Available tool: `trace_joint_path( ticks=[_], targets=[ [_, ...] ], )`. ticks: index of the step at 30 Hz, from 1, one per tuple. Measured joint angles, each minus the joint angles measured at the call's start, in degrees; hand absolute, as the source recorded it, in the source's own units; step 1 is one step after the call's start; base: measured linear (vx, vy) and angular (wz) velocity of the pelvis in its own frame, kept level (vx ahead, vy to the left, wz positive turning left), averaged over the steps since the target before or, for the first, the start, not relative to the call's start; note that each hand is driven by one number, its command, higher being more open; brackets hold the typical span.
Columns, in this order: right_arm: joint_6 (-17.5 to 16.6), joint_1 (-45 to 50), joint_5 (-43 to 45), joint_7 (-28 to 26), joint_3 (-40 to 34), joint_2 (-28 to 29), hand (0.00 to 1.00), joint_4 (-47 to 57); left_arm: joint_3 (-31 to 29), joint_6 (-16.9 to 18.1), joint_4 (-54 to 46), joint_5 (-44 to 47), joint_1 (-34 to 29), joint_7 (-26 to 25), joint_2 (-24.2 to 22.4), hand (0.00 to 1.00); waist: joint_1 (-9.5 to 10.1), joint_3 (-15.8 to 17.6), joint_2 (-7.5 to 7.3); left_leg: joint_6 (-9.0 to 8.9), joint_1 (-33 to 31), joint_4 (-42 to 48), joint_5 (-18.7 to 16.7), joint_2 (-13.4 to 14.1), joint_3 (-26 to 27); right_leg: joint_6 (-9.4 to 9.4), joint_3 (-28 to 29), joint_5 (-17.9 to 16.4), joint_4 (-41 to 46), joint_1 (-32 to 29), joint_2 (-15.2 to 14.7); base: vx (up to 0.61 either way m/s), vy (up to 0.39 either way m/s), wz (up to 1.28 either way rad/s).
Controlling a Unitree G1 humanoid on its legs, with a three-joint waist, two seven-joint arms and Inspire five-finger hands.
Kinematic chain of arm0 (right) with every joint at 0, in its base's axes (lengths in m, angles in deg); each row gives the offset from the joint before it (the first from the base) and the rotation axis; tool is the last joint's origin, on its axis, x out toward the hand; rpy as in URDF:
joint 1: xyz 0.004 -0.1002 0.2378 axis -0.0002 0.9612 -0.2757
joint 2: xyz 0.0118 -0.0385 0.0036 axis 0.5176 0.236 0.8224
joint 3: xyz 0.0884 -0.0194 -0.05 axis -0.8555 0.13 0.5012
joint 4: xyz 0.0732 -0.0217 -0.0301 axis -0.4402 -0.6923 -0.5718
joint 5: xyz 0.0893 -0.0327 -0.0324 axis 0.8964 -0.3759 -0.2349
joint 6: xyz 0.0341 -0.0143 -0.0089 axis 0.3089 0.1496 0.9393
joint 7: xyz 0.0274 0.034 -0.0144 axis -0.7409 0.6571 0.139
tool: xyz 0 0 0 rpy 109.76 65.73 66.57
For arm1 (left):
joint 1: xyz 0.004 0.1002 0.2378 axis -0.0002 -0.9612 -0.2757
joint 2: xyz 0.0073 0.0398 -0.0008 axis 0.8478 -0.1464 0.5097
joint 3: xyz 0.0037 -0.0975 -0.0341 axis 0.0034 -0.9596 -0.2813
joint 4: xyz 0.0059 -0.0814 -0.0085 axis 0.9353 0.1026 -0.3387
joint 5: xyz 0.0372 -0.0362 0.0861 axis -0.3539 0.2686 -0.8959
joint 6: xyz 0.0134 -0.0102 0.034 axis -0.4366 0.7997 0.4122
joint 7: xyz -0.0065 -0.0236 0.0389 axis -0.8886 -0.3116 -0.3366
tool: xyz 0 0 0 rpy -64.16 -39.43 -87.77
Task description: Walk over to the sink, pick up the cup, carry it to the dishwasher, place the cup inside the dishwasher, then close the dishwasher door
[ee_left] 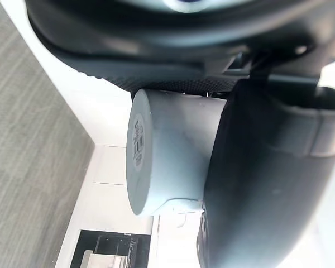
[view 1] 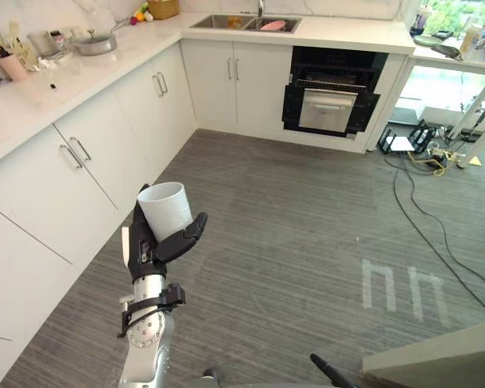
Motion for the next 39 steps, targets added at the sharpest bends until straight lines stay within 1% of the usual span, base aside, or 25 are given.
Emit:
trace_joint_path(
  ticks=[2, 5, 7, 8, 9, 11, 13, 15, 16, 17, 18, 19, 22, 25, 26, 27, 28, 29, 30, 31, 34, 35, 37, 38, 39],
  targets=[
    [-1.0, 1.6, -3.5, 1.2, -1.4, -0.6, 1.00, -2.1, 1.5, -2.0, -0.2, 0.0, 0.2, 2.6, 0.1, 0.00, -0.23, 0.6, -1.23, 3.84, -2.2, 10.0, -4.0, -0.4, 3.2, 1.63, -3.6, -8.7, 11.8, -2.0, -4.9, 0.01, 0.120, 0.97],
    [-2.9, 3.7, -4.2, 1.5, -2.8, -1.0, 1.00, -1.4, 2.4, -3.0, -3.4, 0.0, -0.3, 4.2, -0.2, 0.00, -0.10, 0.3, -1.09, 6.13, -2.3, 17.7, -12.3, -3.4, 6.6, 4.54, -6.7, -13.4, 24.5, -1.5, -10.5, 0.14, 0.137, 0.86],
    [-4.1, 3.0, -3.2, 0.9, -2.9, -0.5, 1.00, 1.2, 2.0, -3.1, -4.4, 0.0, 0.1, 4.0, 0.3, 0.00, -0.20, 0.7, -2.76, 4.73, -0.4, 18.6, -15.0, -6.4, 5.5, -0.55, -1.1, -9.5, 45.1, -10.0, -15.9, 0.19, 0.170, 0.58],
    [-4.6, 2.4, -3.1, 1.0, -2.3, 0.0, 1.00, 2.0, 2.4, -3.5, -4.4, -0.1, 0.1, 4.0, 1.6, 0.00, -0.20, 0.5, -2.73, 4.87, 2.0, 16.5, -15.1, -7.2, 4.5, -3.27, 2.5, -1.6, 51.5, -13.0, -15.9, 0.28, 0.099, 0.47],
    [-5.1, 1.7, -3.1, 0.8, -1.7, 0.9, 1.00, 2.2, 3.0, -3.3, -4.6, -0.2, 0.4, 4.0, 2.9, 0.00, -0.11, 0.5, -2.41, 5.43, 4.0, 14.3, -14.8, -7.4, 3.0, -3.08, 4.2, 0.6, 56.1, -15.9, -14.9, 0.39, 0.055, 0.47],
    [-6.0, 0.3, -3.0, 0.8, -1.7, 2.5, 1.00, 2.8, 3.0, -3.3, -4.6, -0.2, 1.2, 3.2, 3.1, 0.00, -0.60, 0.7, -2.41, 5.49, 6.3, 10.5, -14.2, -7.1, 0.9, -3.94, 3.4, -3.9, 59.2, -20.9, -12.0, 0.39, -0.029, 0.53],
    [-6.0, -0.2, -2.6, 1.0, -1.0, 3.1, 1.00, 4.7, 3.6, -3.3, -4.3, -0.2, 2.5, 3.0, 3.2, 0.00, -1.92, 1.4, -1.90, 4.79, 9.3, 6.0, -13.6, -6.5, -1.5, -3.15, 1.5, -6.2, 53.0, -25.0, -8.4, 0.43, -0.108, 0.65],
    [-5.1, -0.4, -0.8, 1.2, -0.2, 3.2, 1.00, 5.1, 6.6, -3.3, -3.0, -0.2, 6.0, 3.3, 4.2, 0.00, -2.21, 2.4, -2.08, 2.01, 14.2, 0.9, -13.3, -5.1, -4.0, -1.08, 0.3, -3.4, 25.6, -26.6, -3.4, 0.49, -0.176, 0.67],
    [-4.8, -0.3, -0.8, 1.2, -0.2, 3.3, 1.00, 4.9, 7.3, -3.3, -2.4, -0.1, 7.1, 3.4, 4.7, 0.00, -2.19, 2.4, -2.46, 1.19, 15.4, 0.0, -13.5, -5.0, -4.5, -0.70, 0.0, -0.5, 17.5, -26.4, -2.8, 0.56, -0.222, 0.62],
    [-4.6, -0.2, -0.9, 1.3, -0.7, 3.1, 1.00, 3.8, 8.2, -3.5, -0.9, -0.1, 8.8, 3.6, 5.1, 0.00, -2.91, 2.5, -2.86, -0.32, 18.4, -1.5, -14.6, -4.8, -5.3, -1.22, 0.0, 11.2, 9.8, -25.4, -1.8, 0.50, -0.192, 0.43],
    [-4.6, -0.2, -0.9, 1.3, -1.0, 2.9, 1.00, 3.3, 8.6, -3.8, -0.1, -0.1, 9.3, 3.6, 4.9, 0.00, -3.29, 2.5, -2.09, -0.95, 20.1, -2.4, -14.9, -4.2, -5.3, -5.06, -0.5, 15.8, 10.0, -24.5, -1.1, 0.78, -0.249, 0.19],
    [-4.3, -1.4, -0.9, 1.4, -3.9, 2.9, 1.00, 2.3, 9.1, -5.3, 0.4, -0.1, 10.0, 4.3, 4.1, 0.00, -3.15, 3.3, 0.66, -2.09, 23.4, -3.4, -13.9, -1.3, -4.2, -5.93, -0.3, 9.9, 18.2, -25.0, 0.4, 0.63, -0.182, -0.04],
    [-3.5, 0.7, 1.5, 2.1, -6.4, 4.4, 1.00, 3.9, 10.6, -5.5, 0.6, -0.1, 10.4, 6.4, 2.3, 0.00, -4.38, 4.1, -0.49, -1.68, 26.5, 0.4, -10.7, -0.9, -5.0, -6.31, 0.9, 1.7, 34.8, -28.5, -1.0, 0.47, -0.195, 0.14],
    [-3.0, 5.1, 5.1, 3.7, -6.4, 6.2, 1.00, 4.8, 11.5, -5.0, 0.1, -0.2, 8.5, 8.1, 0.7, 0.00, -4.80, 1.3, 0.61, -3.12, 23.0, 15.7, -9.5, 2.4, -7.2, -6.30, 0.1, -5.0, 31.4, -25.3, 2.2, 0.44, -0.305, 0.17],
    [-2.9, 6.9, 6.6, 4.0, -7.2, 6.5, 1.00, 4.7, 11.9, -4.6, -0.3, -0.6, 7.6, 8.4, -0.6, 0.00, -4.39, 0.7, 2.62, -5.79, 16.4, 29.7, 0.7, 5.0, -8.8, -7.43, 0.2, -7.9, 31.1, -22.8, 5.0, 0.52, -0.172, -0.36],
    [-3.0, 7.6, 6.9, 4.0, -7.3, 6.4, 1.00, 4.8, 11.9, -4.5, -0.3, -0.7, 7.0, 8.5, -1.0, 0.00, -4.49, 0.6, 2.71, -5.68, 14.0, 34.0, 7.9, 5.5, -9.8, -7.76, 0.5, -8.6, 30.0, -21.2, 6.0, 0.54, -0.146, -0.47],
    [-4.1, 8.0, 7.1, 4.0, -7.5, 6.6, 1.00, 4.8, 11.8, -4.5, -0.3, -0.8, 6.5, 8.7, -1.1, 0.00, -4.33, 0.7, 3.03, -4.90, 10.7, 40.9, 10.9, 6.2, -10.1, -8.63, 1.2, -9.3, 27.8, -18.2, 7.4, 0.53, -0.123, -0.51],
    [-5.7, 8.8, 7.1, 4.0, -7.5, 6.2, 1.00, 4.8, 11.8, -4.5, -0.4, -0.7, 6.4, 9.4, -1.1, 0.00, -4.40, 1.4, 2.95, -2.12, 5.6, 50.1, 7.8, 7.1, -9.0, -9.89, 2.4, -9.8, 24.8, -13.9, 9.0, 0.54, -0.081, -0.76],
    [-7.9, 9.2, 7.4, 3.9, -6.9, 5.8, 1.00, 4.9, 11.8, -4.5, -0.9, -0.4, 6.0, 9.8, -0.9, 0.00, -3.99, 1.8, 2.54, 2.87, 1.3, 54.7, 3.1, 7.1, -7.0, -10.60, 4.2, -10.2, 21.7, -9.5, 10.1, 0.61, -0.060, -0.80],
    [-8.9, 9.2, 7.9, 3.8, -6.5, 5.5, 1.00, 5.2, 11.8, -4.5, -1.0, 0.0, 6.0, 10.1, -0.5, 0.00, -3.61, 1.9, 2.39, 3.81, -0.7, 54.8, 1.1, 7.0, -5.8, -10.64, 5.5, -10.2, 20.0, -7.7, 10.4, 0.61, -0.005, -1.14],
    [-11.9, 7.5, 11.2, 3.3, -2.3, 3.8, 1.00, 11.5, 11.6, -4.3, -4.1, 1.1, 5.9, 10.9, 2.3, 0.00, -1.94, 2.0, 1.51, 4.45, -8.6, 38.4, -6.3, 5.5, 0.7, -9.19, 12.0, -9.4, 12.1, 0.2, 9.7, 0.60, 0.081, -1.03],
    [-12.8, 5.7, 12.7, 3.2, 0.6, 3.0, 1.00, 14.9, 11.4, -3.3, -5.3, 1.1, 5.9, 10.9, 2.5, 0.00, -1.69, 2.4, 0.44, 3.72, -9.4, 24.2, -6.4, 2.0, 0.7, -8.80, 14.4, -9.6, 9.9, 2.6, 8.1, 0.63, 0.171, -0.95],
    [-14.5, 2.5, 12.9, 3.4, 4.6, 1.6, 1.00, 18.9, 11.3, -2.4, -6.4, 0.9, 6.0, 10.3, 2.4, 0.00, -1.18, 2.1, -0.35, 1.14, -10.3, 1.3, -0.7, -3.2, -2.4, -6.71, 17.6, -10.6, 7.8, 4.4, 6.2, 0.62, 0.229, -0.95],
    [-15.7, 0.4, 12.8, 3.6, 6.1, 1.1, 1.00, 20.7, 11.2, -2.2, -6.6, 0.8, 6.0, 10.1, 2.5, 0.00, -0.47, 2.0, -0.31, 0.44, -10.4, -4.7, 9.3, -4.5, -3.9, -4.48, 19.6, -11.9, 7.3, 5.7, 5.9, 0.64, 0.312, -0.92],
    [-16.6, -1.6, 12.8, 4.2, 7.1, 2.4, 1.00, 21.5, 10.8, -2.2, -6.1, 0.8, 6.0, 10.0, 3.5, 0.00, 0.06, 1.4, -2.48, 2.57, -8.6, -4.5, 13.5, -6.3, -2.9, -3.22, 20.9, -13.1, 7.2, 7.4, 3.4, 0.64, 0.309, -0.72]
  ],
)
